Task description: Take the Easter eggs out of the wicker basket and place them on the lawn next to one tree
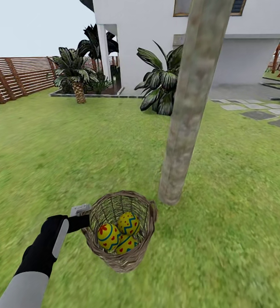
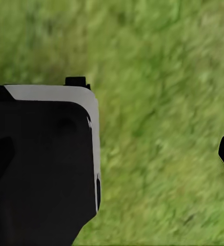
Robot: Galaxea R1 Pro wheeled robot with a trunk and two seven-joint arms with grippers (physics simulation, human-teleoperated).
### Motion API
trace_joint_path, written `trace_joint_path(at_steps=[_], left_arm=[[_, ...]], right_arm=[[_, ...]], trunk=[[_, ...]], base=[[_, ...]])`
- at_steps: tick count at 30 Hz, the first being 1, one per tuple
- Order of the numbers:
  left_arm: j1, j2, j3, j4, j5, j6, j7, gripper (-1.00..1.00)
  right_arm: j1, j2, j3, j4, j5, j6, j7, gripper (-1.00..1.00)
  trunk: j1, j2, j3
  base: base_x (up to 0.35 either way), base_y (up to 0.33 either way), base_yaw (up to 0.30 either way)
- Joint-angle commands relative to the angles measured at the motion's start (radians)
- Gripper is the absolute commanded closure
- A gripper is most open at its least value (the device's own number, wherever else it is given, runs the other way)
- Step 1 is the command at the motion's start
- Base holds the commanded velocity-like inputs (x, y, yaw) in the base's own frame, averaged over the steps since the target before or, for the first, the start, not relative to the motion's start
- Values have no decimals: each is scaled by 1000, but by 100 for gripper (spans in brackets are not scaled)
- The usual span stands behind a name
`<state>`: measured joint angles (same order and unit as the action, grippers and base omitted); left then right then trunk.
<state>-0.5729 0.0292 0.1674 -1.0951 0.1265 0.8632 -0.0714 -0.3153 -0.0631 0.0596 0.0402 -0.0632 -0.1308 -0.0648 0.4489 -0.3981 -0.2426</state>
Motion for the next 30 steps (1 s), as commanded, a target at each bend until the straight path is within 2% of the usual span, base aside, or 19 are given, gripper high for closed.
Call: trace_joint_path(at_steps=[1,5,7,30], left_arm=[[-1,0,1,-1,18,6,-1,100],[-1,0,7,-2,18,5,-1,100],[-1,0,28,0,18,5,-1,100],[-1,10,38,-2,17,5,1,100]], right_arm=[[-2,0,6,4,-7,-7,-1,-100],[-1,0,6,5,-7,-7,-1,-100],[7,1,6,6,-6,-8,-1,-100],[12,0,6,4,-4,-9,-1,-100]], trunk=[[1,-2,-2],[1,-2,-2],[1,-2,-2],[1,-2,-2]], base=[[329,0,0],[329,0,0],[329,0,0],[329,0,0]])
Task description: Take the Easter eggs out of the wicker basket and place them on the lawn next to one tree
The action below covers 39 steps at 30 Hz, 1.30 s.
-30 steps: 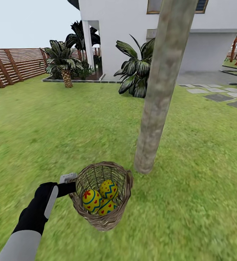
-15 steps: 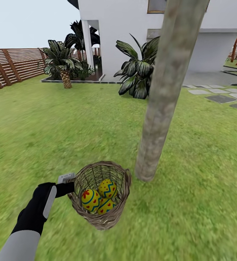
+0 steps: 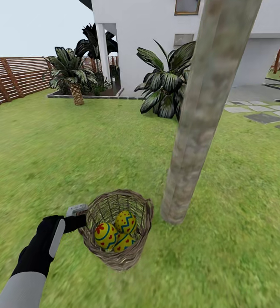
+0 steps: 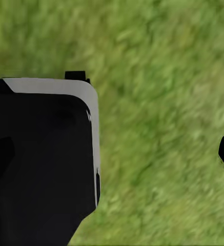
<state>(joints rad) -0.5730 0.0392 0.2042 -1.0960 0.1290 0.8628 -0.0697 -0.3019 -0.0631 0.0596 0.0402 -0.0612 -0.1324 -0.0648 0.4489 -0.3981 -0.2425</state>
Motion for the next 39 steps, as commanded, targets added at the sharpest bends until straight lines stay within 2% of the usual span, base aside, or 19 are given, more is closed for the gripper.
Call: trace_joint_path(at_steps=[1,5,8,10,13,17,23,28,29,31,37,38,39], left_arm=[[-1,5,1,-1,15,5,-1,100],[-1,14,1,-2,14,5,-1,100],[-1,16,41,-2,12,5,-1,100],[-1,17,53,-2,11,4,-1,100],[-1,39,55,-1,13,4,-1,100],[23,41,47,-8,-23,16,2,100],[58,47,47,-39,-60,35,2,100],[82,47,47,-42,-84,42,0,100],[82,47,47,-42,4,42,-2,100],[82,47,48,-42,4,42,-3,100],[82,47,50,-44,4,42,-4,100],[82,47,50,-44,4,42,-4,100],[82,47,50,-44,4,42,-4,100]], right_arm=[[-2,0,6,4,-6,-7,-1,-100],[-2,0,6,4,-6,-7,-1,-100],[-2,0,6,4,-6,-7,-1,-100],[-2,0,6,4,-6,-7,-1,-100],[-2,0,6,5,-6,-7,-1,-100],[-25,13,30,-9,8,-18,-13,-100],[-59,-21,64,-22,38,-26,-18,-100],[-62,-21,66,-22,38,-26,-18,-100],[-62,-21,66,-22,38,-26,-18,-100],[-62,-21,66,-22,38,-26,-18,-100],[-62,-24,66,-22,38,-28,-16,-100],[-63,-31,65,-27,38,-33,-12,-100],[-63,-49,61,-31,33,-36,-8,-100]], trunk=[[1,-2,-2],[1,-2,-2],[1,-2,-2],[1,-2,-2],[1,-2,-2],[1,-2,-2],[1,-2,-2],[1,-2,-2],[1,-2,-2],[1,-2,-2],[24,-44,-21],[28,-51,-24],[32,-58,-27]], base=[[329,0,0],[329,0,0],[329,0,0],[329,0,0],[329,0,0],[0,0,0],[0,0,0],[0,0,0],[0,0,0],[0,0,0],[0,0,0],[0,0,0],[0,0,0]])
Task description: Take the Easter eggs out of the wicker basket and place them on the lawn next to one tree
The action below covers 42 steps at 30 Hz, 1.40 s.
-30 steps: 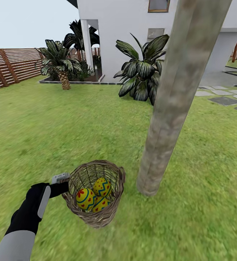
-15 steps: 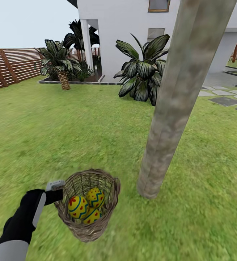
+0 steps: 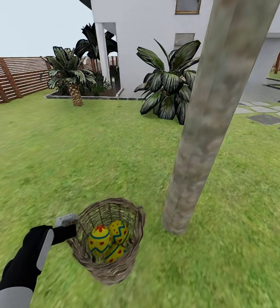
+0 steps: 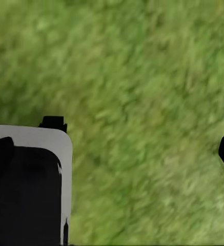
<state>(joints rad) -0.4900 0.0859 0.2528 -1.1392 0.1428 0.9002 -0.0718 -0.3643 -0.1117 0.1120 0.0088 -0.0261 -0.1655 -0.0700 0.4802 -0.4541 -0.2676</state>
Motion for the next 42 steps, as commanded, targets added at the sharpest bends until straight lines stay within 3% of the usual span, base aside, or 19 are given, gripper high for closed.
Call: trace_joint_path(at_steps=[1,3,5,6,7,8,9,10,13,17,22,42], left_arm=[[-1,0,2,0,-9,5,-1,100],[-1,0,2,-1,-9,5,-2,100],[-1,0,2,-1,-9,5,-1,100],[-1,0,2,0,-9,5,-1,100],[-1,0,2,0,-9,5,-2,100],[-1,0,2,0,-9,5,-1,100],[-1,0,2,0,-9,5,-1,100],[-1,0,2,0,-9,5,-1,100],[-1,0,2,1,-11,4,0,100],[-1,0,2,1,-12,3,0,100],[-1,0,4,1,-11,4,0,100],[-1,-2,8,1,-12,6,4,100]], right_arm=[[-1,-29,3,-7,-7,-4,4,-100],[-1,-102,-24,-58,-15,0,74,-100],[-1,-189,-191,-78,-29,5,282,-100],[-1,-235,-304,-80,-31,8,409,-100],[-1,-281,-392,-80,-33,9,516,-100],[-1,-313,-440,-80,-34,10,577,-100],[-1,-341,-475,-79,-35,10,628,-100],[-1,-357,-486,-79,-36,10,657,-100],[-1,-399,-494,-70,-38,12,779,-100],[-1,-424,-495,-67,-40,12,817,-100],[-1,-426,-495,-67,-40,12,828,-100],[-1,-421,-494,-67,-38,12,826,-100]], trunk=[[4,-9,-5],[12,-23,-11],[20,-37,-17],[23,-44,-21],[27,-51,-24],[31,-58,-27],[35,-65,-30],[39,-72,-33],[50,-93,-43],[66,-121,-55],[73,-135,-61],[150,-275,-124]], base=[[0,0,0],[0,0,0],[0,0,0],[0,0,0],[0,0,0],[0,0,0],[0,0,0],[0,0,0],[0,0,0],[0,0,0],[0,0,0],[0,0,0]])
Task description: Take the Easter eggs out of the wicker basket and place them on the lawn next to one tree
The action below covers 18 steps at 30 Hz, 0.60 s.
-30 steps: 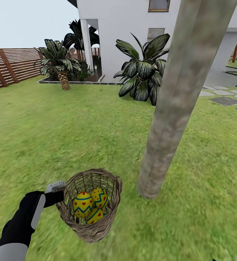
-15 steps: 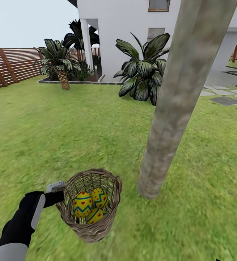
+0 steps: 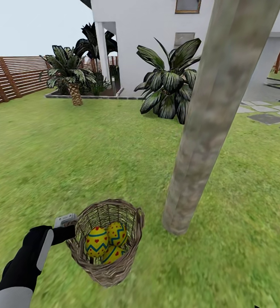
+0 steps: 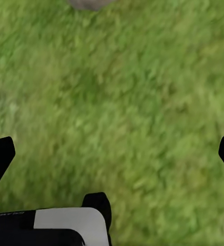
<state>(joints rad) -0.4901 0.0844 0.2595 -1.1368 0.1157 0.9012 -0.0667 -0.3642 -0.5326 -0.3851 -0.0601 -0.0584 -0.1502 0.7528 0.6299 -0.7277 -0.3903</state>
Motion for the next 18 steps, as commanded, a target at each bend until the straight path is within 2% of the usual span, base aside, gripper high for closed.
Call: trace_joint_path(at_steps=[1,7,10,11,12,14,15,16,17,18], left_arm=[[-1,0,1,-1,16,5,-1,100],[-1,-1,1,-1,16,5,-1,100],[-1,-2,0,0,15,5,-1,100],[-1,-4,-1,0,15,5,-1,100],[-1,-5,-1,0,15,5,-1,100],[-1,-5,-1,1,15,5,-1,100],[-1,-5,0,1,15,5,-1,100],[-1,-6,-1,2,15,5,-1,100],[-1,-7,-1,2,15,5,-1,100],[-1,-7,-2,4,15,5,-1,100]], right_arm=[[-1,0,3,2,-6,-3,3,-100],[-1,0,3,1,-6,-3,4,-100],[-4,0,-2,-40,-2,18,5,-100],[-8,1,-3,-140,-2,90,5,-100],[-10,4,-3,-250,-1,197,4,-100],[-11,55,-3,-538,-16,443,3,-100],[-12,72,-2,-617,-62,518,3,-100],[-12,79,-1,-686,-138,604,3,-100],[-12,82,1,-750,-237,698,3,-100],[-12,80,1,-782,-311,746,4,-100]], trunk=[[4,-8,-4],[27,-50,-23],[39,-71,-33],[42,-78,-36],[46,-85,-39],[54,-99,-45],[58,-106,-48],[62,-113,-51],[65,-120,-55],[69,-127,-58]], base=[[0,0,0],[0,0,0],[0,0,0],[0,0,0],[0,0,0],[0,0,0],[0,0,0],[0,0,0],[0,0,0],[0,0,0]])
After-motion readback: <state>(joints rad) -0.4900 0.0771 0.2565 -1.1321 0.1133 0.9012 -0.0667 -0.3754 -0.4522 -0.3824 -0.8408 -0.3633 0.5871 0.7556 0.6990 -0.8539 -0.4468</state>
